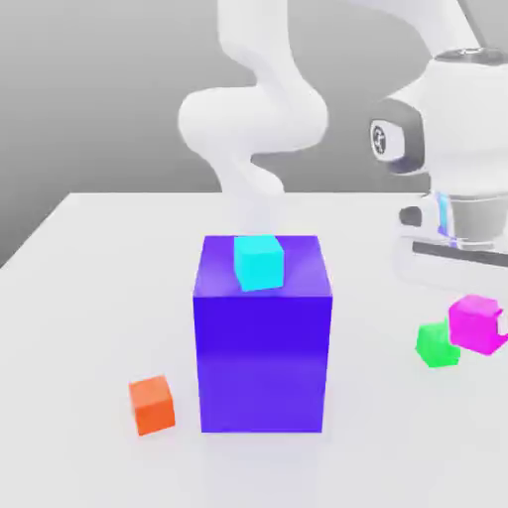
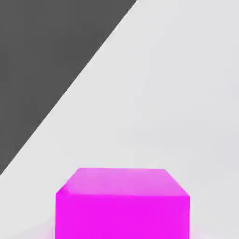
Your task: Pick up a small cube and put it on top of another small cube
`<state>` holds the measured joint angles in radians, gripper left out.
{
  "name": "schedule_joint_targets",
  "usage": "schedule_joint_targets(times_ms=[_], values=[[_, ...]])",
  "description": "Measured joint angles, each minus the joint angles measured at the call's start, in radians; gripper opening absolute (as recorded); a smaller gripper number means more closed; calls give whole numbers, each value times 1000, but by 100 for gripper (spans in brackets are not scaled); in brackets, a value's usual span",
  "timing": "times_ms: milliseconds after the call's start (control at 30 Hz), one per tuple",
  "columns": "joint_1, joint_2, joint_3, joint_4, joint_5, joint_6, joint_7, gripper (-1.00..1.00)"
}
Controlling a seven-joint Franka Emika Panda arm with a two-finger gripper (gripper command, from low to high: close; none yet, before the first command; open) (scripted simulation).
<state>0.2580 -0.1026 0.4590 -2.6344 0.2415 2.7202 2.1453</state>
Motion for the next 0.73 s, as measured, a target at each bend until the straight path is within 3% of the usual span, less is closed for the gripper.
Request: schedule_joint_targets(times_ms=[200, 333, 533, 600, 633, 667, 733], values=[[114, -59, 162, -85, 29, -37, 258, -100], [82, -57, 199, -168, -18, -38, 422, -100], [17, 100, 196, -174, -262, 91, 612, -100], [33, 164, 153, -171, -387, 136, 701, -100], [108, 191, 73, -170, -423, 160, 726, -100], [169, 209, 10, -169, -442, 177, 739, 100], [169, 209, 10, -169, -442, 177, 739, 100]])
